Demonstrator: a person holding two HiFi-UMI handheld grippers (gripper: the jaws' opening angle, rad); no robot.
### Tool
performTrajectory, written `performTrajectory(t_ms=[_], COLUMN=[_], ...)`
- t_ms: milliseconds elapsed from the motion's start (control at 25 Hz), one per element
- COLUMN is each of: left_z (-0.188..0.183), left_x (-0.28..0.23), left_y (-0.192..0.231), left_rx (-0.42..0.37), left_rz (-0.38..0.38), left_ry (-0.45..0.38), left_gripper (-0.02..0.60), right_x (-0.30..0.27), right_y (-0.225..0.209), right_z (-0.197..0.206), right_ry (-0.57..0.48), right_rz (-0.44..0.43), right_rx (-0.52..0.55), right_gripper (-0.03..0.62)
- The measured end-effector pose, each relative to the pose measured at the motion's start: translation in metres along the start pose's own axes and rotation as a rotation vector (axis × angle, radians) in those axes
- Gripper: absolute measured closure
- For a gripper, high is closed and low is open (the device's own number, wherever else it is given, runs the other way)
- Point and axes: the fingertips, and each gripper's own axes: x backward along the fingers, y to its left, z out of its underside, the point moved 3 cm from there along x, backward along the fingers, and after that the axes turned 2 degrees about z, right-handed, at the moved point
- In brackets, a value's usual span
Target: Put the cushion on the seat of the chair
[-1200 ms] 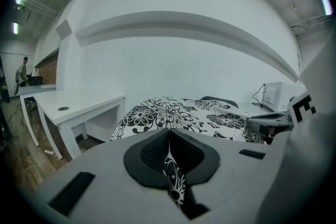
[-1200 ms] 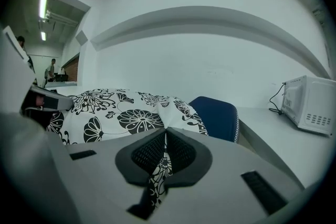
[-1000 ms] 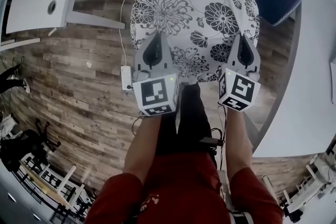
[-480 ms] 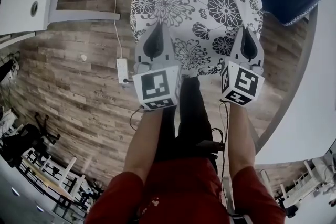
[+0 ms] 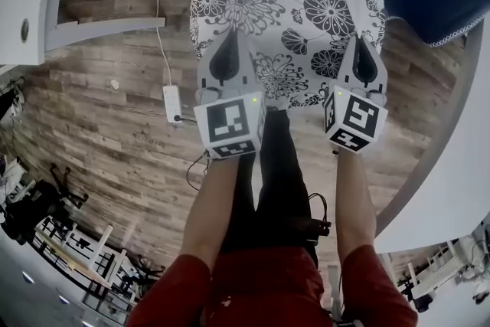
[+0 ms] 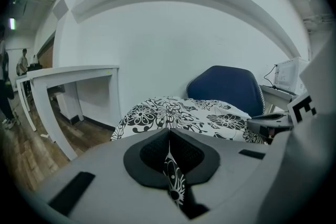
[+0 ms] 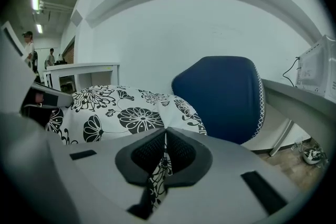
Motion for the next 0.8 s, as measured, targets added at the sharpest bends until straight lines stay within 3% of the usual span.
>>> performTrajectory(t_ms=[320, 520, 800], left_z=[0.0, -0.022, -0.01], left_x=[-0.003, 0.029, 0.008], left_y=[0.001, 0.003, 0.002], left_rx=[0.008, 0.009, -0.007], left_rz=[0.016, 0.031, 0.041], left_ry=[0.017, 0.013, 0.026], left_gripper=[0.554, 0.554, 0.552], right_x=[-0.001, 0.03, 0.011], right_y=[0.0, 0.005, 0.002], right_z=[-0.003, -0.031, -0.015], right_ry=[0.014, 0.011, 0.022], right_rz=[0.011, 0.024, 0.035], right_rx=[0.013, 0.028, 0.016], right_gripper=[0.565, 0.565, 0.565])
